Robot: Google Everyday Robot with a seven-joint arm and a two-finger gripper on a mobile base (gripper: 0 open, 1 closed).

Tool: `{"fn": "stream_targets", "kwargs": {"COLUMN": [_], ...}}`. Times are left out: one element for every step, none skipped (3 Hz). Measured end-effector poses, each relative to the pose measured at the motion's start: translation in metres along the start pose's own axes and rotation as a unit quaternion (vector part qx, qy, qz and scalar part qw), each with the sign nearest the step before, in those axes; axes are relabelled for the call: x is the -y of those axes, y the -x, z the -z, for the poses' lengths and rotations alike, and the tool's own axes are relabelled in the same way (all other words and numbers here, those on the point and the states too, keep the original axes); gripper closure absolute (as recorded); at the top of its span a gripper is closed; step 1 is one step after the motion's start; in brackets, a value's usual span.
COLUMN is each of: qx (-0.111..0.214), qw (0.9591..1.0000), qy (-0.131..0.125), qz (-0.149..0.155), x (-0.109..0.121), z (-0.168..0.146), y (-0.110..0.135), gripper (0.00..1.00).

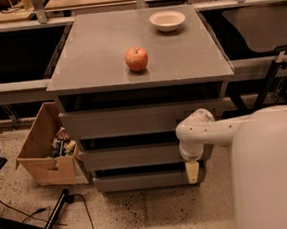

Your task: Open middle drawer

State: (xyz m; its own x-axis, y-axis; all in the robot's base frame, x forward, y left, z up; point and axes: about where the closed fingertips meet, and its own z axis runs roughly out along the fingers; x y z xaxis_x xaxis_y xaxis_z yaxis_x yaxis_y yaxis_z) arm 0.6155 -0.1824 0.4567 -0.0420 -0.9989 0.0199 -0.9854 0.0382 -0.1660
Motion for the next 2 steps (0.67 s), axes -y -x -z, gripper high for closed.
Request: {"fn": "stream_targets", "kwargs": {"qx": [-0.017,-0.022], "qw": [0.9996,0.9994], "qy": [0.021,0.025], "qz": [-0.008,-0.009], "x": [0.017,0.032], "z": [-0.022,-0.026], "y": [-0.008,-0.009], "gripper": [0.00,0.00]}}
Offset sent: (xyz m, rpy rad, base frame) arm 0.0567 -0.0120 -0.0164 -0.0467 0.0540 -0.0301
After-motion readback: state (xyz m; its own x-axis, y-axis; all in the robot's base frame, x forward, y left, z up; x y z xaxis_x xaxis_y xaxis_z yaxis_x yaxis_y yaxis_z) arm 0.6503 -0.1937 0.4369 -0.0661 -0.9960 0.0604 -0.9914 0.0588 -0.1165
